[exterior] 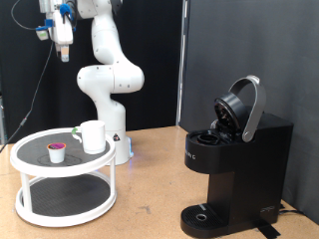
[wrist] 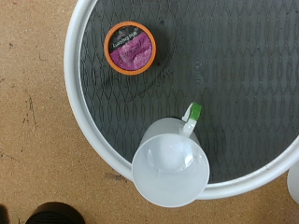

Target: Make a cup of coffee with the keurig machine

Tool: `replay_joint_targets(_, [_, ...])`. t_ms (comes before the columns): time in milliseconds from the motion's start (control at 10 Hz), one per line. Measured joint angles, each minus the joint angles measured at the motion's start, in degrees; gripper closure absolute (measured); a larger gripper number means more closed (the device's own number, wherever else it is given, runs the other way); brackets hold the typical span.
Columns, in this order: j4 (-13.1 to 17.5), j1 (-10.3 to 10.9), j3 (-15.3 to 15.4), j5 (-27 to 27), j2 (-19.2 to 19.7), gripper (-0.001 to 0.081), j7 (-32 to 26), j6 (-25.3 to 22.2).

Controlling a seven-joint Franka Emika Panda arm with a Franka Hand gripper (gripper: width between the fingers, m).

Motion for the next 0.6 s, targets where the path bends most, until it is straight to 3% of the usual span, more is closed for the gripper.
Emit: replay_joint_targets(600, [-1.92, -0.01, -1.09, -0.25, 5.69, -0.0002, 0.75, 8.24])
